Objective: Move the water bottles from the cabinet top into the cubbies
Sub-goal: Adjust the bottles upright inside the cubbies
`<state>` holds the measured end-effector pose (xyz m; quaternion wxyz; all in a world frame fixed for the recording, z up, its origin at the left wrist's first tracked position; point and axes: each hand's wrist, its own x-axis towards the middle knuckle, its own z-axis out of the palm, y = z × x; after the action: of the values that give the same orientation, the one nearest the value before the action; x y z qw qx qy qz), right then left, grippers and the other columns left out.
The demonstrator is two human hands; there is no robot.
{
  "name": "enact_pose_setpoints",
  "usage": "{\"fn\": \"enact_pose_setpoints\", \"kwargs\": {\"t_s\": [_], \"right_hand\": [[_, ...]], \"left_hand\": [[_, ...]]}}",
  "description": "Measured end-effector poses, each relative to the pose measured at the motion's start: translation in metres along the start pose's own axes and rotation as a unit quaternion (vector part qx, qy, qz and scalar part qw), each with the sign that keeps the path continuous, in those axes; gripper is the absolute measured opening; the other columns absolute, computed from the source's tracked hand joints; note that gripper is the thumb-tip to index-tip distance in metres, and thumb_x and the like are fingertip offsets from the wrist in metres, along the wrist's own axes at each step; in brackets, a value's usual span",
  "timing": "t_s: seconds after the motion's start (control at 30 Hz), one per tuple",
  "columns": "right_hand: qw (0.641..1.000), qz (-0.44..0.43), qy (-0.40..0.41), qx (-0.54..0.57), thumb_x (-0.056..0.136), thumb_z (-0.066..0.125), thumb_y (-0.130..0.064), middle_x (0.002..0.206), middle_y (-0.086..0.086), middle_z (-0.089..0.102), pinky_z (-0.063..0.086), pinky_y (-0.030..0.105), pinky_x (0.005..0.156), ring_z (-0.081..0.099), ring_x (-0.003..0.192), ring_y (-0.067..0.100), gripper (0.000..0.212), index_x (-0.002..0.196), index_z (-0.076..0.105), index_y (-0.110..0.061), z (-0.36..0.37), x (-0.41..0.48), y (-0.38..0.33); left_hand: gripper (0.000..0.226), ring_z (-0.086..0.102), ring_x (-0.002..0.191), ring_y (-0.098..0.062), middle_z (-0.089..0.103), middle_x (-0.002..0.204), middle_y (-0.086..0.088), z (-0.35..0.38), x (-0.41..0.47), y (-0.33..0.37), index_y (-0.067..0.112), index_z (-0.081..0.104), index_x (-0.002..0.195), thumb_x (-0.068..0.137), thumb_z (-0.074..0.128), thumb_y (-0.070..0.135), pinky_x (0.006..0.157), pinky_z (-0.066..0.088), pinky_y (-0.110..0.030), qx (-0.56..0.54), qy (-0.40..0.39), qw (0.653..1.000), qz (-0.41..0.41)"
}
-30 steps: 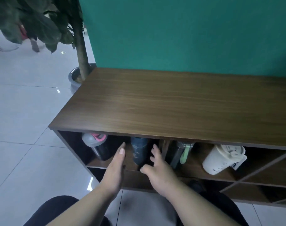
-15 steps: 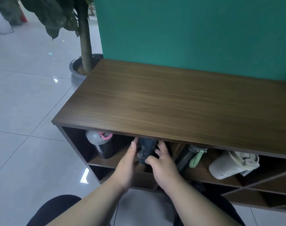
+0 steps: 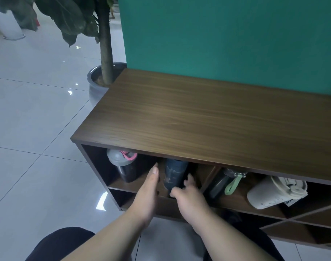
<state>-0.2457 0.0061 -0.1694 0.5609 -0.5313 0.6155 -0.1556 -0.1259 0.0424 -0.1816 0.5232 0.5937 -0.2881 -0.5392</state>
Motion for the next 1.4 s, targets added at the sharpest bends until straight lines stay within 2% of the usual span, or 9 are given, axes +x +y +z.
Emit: {"fn": "enact_pose_setpoints", "kwargs": {"t_s": [0.07,0.2,0.4,0.57,0.67,0.97,1.1,1.23,1.4], "right_hand": [[0.995,0.04,-0.068,-0.059,0.076,0.061,-0.025,0.122,0.003,0.065,0.046,0.036,0.098,0.058,0.107,0.021,0.051,0.126,0.052,-0.024,0.013,-0.008,-0.003],[0.99,-0.008,-0.119,-0.081,0.063,0.058,-0.033,0.15,-0.003,0.053,0.041,0.037,0.113,0.052,0.133,0.019,0.094,0.154,0.038,-0.027,0.053,-0.001,-0.012],[0.994,-0.068,-0.084,-0.018,0.069,0.059,-0.017,0.152,-0.002,0.043,0.032,0.037,0.114,0.041,0.138,0.019,0.095,0.158,0.027,-0.028,0.083,0.013,-0.061],[0.997,-0.061,-0.039,-0.025,0.075,0.058,0.003,0.085,0.002,0.062,0.039,0.031,0.07,0.054,0.082,0.021,0.022,0.079,0.063,-0.018,0.092,0.029,-0.092],[0.995,-0.054,-0.056,-0.057,0.078,0.054,0.007,0.071,0.004,0.057,0.034,0.033,0.066,0.048,0.07,0.022,0.029,0.065,0.055,-0.018,0.093,0.032,-0.096],[0.989,-0.123,-0.075,-0.043,0.056,0.051,-0.011,0.127,-0.016,0.064,0.054,0.042,0.094,0.058,0.115,0.009,0.098,0.145,0.039,-0.05,0.115,0.029,-0.061],[0.99,-0.113,-0.077,-0.034,0.068,0.054,-0.008,0.13,-0.021,0.052,0.053,0.041,0.102,0.054,0.1,-0.007,0.106,0.154,0.015,-0.056,0.126,0.011,-0.06],[0.991,-0.101,-0.086,-0.036,0.082,0.056,0.002,0.097,-0.014,0.051,0.051,0.01,0.058,0.054,0.071,-0.002,0.104,0.156,0.007,-0.051,0.13,0.003,-0.063],[0.99,-0.119,-0.056,-0.059,0.076,0.056,-0.008,0.134,-0.002,0.054,0.056,0.035,0.09,0.055,0.096,0.017,0.105,0.158,0.006,-0.05,0.14,0.0,-0.066]], "left_hand": [[0.034,0.049,0.129,-0.001,0.056,0.136,0.02,-0.013,-0.005,-0.002,0.041,0.052,0.13,0.101,0.037,0.049,0.117,0.032,-0.038,0.009,0.024,1.0,-0.016],[0.057,0.053,0.127,-0.01,0.06,0.136,0.011,-0.047,-0.012,-0.002,0.037,0.055,0.133,0.087,0.043,0.067,0.115,0.035,-0.044,0.008,0.107,0.994,-0.034],[0.045,0.064,0.114,-0.012,0.073,0.116,0.006,-0.089,-0.004,0.017,0.033,0.068,0.111,0.096,0.035,0.059,0.1,0.046,-0.034,-0.059,0.186,0.981,0.008],[0.038,0.063,0.112,-0.001,0.073,0.105,0.023,-0.097,0.004,0.022,0.045,0.068,0.101,0.097,0.032,0.058,0.092,0.044,-0.027,-0.057,0.173,0.983,0.019],[0.04,0.062,0.096,0.02,0.073,0.097,0.035,-0.095,0.003,0.026,0.052,0.066,0.101,0.104,0.027,0.048,0.082,0.042,-0.014,-0.055,0.139,0.988,0.031],[0.04,0.064,0.073,0.023,0.073,0.077,0.036,-0.106,0.011,0.023,0.048,0.066,0.094,0.103,0.028,0.049,0.068,0.047,-0.008,-0.088,0.129,0.988,0.015],[0.047,0.074,0.07,0.003,0.08,0.084,0.012,-0.11,0.015,0.027,0.036,0.074,0.095,0.101,0.031,0.054,0.046,0.052,-0.011,-0.111,0.116,0.987,-0.014],[0.051,0.074,0.068,0.003,0.081,0.076,0.01,-0.114,0.021,0.026,0.028,0.075,0.089,0.102,0.033,0.051,0.054,0.053,-0.012,-0.144,0.098,0.985,-0.015],[0.05,0.072,0.064,0.006,0.079,0.072,0.014,-0.117,0.026,0.026,0.027,0.073,0.088,0.102,0.031,0.05,0.053,0.052,-0.01,-0.165,0.09,0.982,-0.011]]}}
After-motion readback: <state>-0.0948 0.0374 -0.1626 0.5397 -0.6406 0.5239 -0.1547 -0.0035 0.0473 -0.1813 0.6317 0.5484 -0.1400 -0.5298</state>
